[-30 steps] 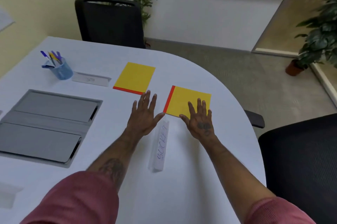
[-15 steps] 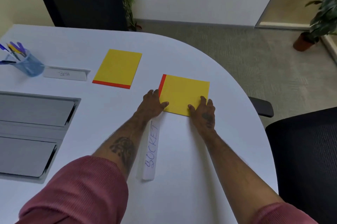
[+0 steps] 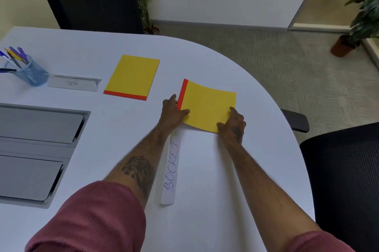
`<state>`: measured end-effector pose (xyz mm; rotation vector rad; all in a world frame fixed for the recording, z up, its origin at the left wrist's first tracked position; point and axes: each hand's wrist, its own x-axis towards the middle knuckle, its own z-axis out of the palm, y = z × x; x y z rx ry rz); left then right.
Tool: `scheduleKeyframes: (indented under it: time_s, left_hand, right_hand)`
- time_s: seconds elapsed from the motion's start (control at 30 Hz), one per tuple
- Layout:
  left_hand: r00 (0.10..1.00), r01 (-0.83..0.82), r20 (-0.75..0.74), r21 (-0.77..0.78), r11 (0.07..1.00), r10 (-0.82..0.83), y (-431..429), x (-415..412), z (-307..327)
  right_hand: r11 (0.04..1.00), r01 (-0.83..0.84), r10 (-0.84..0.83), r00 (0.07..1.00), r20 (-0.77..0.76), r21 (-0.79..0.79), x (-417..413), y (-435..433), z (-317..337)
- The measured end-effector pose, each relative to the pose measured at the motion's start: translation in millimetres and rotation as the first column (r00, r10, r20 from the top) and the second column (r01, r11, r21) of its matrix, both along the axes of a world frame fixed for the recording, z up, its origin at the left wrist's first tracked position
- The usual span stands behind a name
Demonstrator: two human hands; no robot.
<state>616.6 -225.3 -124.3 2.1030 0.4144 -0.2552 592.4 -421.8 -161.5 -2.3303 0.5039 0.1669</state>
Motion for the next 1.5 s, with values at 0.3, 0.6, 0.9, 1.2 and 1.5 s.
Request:
scheduleKeyframes:
  time_s: [0.3,0.6,0.9,1.2,1.5]
  left_hand:
    - [0.954,-0.149,0.169,-0.448,0.882,0.247,-2.6,-16.7,52.3]
    - [0.908,-0.169,0.215,-0.597,0.784,0.359,34.2,-63.7,163.8]
    - [0.861,-0.238,0.268,-0.539,0.808,0.433,124.1,-159.4,264.1]
    - [0.897,-0.337,0.25,-0.148,0.93,0.365,226.9,-294.5,260.8]
    - [0.893,-0.372,0.181,-0.214,0.903,0.411,405.1,-415.3,231.0]
  right_hand:
    - [0.969,0.007,-0.012,1.0,0.022,0.249,-8.2,-6.7,36.0]
    - [0.894,-0.233,0.152,0.961,0.229,0.384,-27.1,18.3,148.1]
    - [0.613,-0.338,0.251,0.94,0.23,0.714,-91.8,99.0,216.1]
    - [0.383,-0.323,0.324,0.924,0.202,0.866,-166.5,235.5,241.3]
    - [0.37,-0.378,0.591,0.801,0.1,0.849,-266.8,388.0,225.4]
